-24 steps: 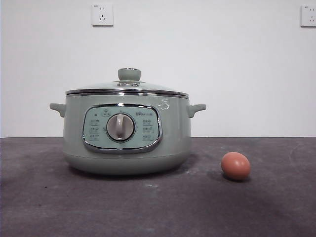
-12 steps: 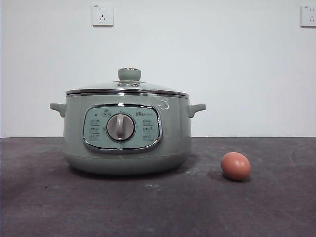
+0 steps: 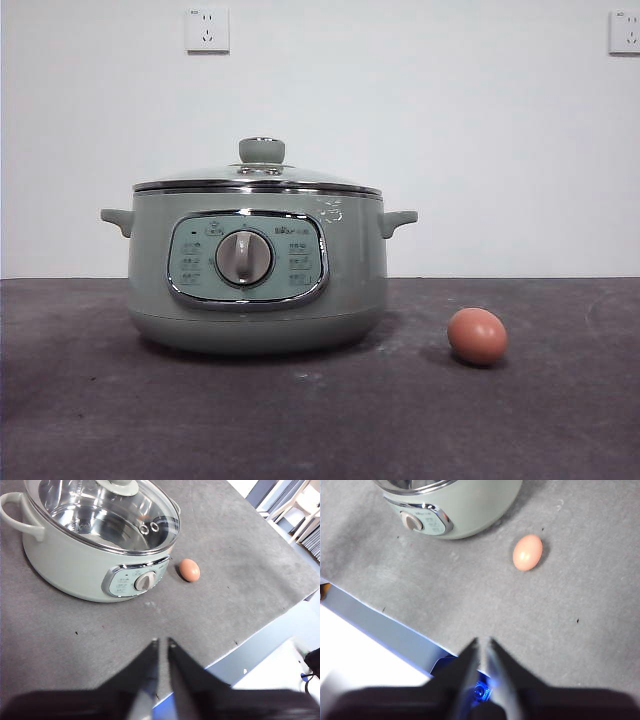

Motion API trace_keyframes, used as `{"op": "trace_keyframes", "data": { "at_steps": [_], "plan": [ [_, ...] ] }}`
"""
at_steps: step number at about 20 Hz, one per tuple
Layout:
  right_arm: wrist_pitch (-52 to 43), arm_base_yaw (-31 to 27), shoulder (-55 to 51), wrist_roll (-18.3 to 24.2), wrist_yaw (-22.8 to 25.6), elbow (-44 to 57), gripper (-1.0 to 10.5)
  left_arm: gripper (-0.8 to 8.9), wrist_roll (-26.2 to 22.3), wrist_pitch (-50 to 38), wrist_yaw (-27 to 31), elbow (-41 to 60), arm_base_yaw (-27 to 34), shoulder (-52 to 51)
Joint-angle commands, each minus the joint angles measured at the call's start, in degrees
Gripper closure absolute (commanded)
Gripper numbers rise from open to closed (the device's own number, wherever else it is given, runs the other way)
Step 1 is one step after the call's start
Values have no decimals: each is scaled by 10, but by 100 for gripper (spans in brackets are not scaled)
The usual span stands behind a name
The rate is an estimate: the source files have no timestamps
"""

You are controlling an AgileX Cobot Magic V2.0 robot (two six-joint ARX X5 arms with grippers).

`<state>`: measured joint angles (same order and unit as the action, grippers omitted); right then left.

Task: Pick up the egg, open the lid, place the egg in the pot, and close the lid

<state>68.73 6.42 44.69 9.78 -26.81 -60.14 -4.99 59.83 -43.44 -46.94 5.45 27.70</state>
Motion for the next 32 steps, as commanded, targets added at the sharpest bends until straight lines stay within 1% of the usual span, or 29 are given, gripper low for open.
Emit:
{"op": "trace_keyframes", "data": {
  "at_steps": [1, 2, 3, 6, 9, 13, 14, 19, 21, 22, 25, 27, 29, 32],
  "plan": [
    [-11, 1, 1, -19, 1, -1, 491, 224, -6, -2, 4, -2, 1, -1],
    [-12, 1, 1, -23, 1, -1, 338, 151, -6, -2, 11, -2, 1, -1],
    [-12, 1, 1, -24, 1, -1, 315, 153, -6, -2, 13, -2, 1, -1],
    [-12, 1, 7, -24, 1, -1, 321, 153, -6, -2, 13, -2, 1, -1],
    [-23, 2, 23, -37, 1, -1, 321, 153, -6, -2, 13, -2, 1, -1],
    [-71, 36, 80, -56, 4, -1, 321, 153, -6, -2, 13, -2, 1, -1],
    [-87, 51, 103, -64, 14, -1, 322, 153, -6, -2, 13, -2, 1, -1],
    [-169, 126, 233, -99, 123, -1, 322, 153, -6, -2, 13, -2, 1, -1],
    [-206, 149, 286, -105, 154, -1, 333, 153, -6, -2, 13, -2, 1, -1],
    [-224, 158, 312, -112, 165, -1, 357, 153, -6, -2, 14, -2, 1, -1],
    [-272, 176, 383, -123, 193, -1, 356, 153, -6, -2, 14, -2, 1, -1],
    [-297, 182, 425, -130, 197, -1, 356, 153, -6, -2, 14, -2, 1, -1],
    [-315, 182, 459, -133, 200, -1, 356, 153, -6, -2, 14, -2, 1, -1],
    [-339, 184, 495, -134, 225, -1, 357, 153, -6, -2, 14, -2, 1, -1]
  ]
}}
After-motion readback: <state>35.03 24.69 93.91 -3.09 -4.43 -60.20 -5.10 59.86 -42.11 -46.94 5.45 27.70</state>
